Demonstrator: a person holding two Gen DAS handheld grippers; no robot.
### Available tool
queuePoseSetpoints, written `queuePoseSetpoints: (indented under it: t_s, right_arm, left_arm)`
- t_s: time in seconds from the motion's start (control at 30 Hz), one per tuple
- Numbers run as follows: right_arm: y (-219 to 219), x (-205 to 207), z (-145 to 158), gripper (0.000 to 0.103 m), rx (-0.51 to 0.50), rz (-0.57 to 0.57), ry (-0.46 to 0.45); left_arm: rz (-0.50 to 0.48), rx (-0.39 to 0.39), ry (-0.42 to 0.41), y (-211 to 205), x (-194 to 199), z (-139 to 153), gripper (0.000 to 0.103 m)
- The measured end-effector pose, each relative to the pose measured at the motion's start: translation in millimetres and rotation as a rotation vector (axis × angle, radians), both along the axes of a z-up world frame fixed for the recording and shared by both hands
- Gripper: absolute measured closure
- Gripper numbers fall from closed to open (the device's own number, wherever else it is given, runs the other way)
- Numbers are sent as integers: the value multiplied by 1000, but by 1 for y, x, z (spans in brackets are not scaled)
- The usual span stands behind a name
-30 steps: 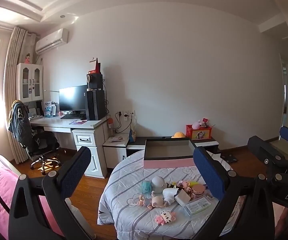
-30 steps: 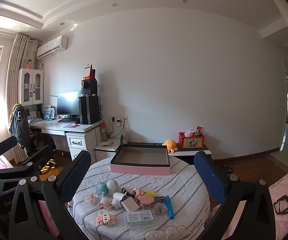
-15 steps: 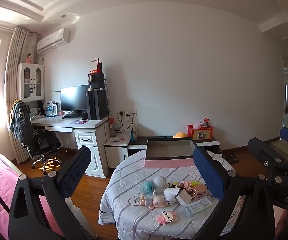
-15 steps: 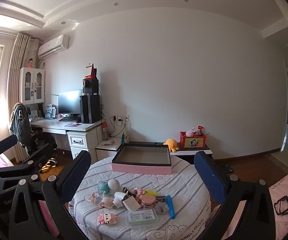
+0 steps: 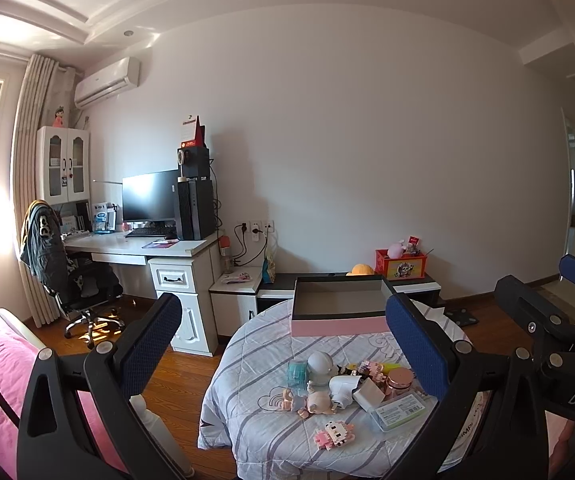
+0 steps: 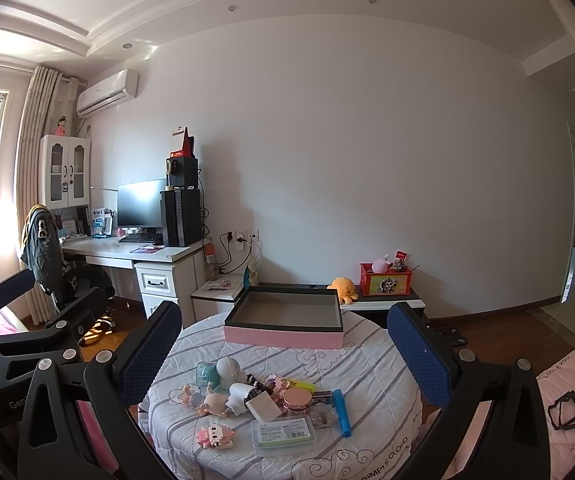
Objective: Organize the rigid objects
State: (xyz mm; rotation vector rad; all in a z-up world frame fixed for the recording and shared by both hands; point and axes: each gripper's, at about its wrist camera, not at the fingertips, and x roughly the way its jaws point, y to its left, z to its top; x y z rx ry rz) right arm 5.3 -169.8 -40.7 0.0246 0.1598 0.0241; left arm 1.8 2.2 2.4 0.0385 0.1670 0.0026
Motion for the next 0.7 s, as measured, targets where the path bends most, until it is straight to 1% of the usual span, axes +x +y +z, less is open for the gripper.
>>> queuePoseSetpoints:
  t_s: [0.7]
  right_arm:
    - [1,0,-1,0,0,5,1]
  left_arm:
    - [0,0,-1,0,0,0,0]
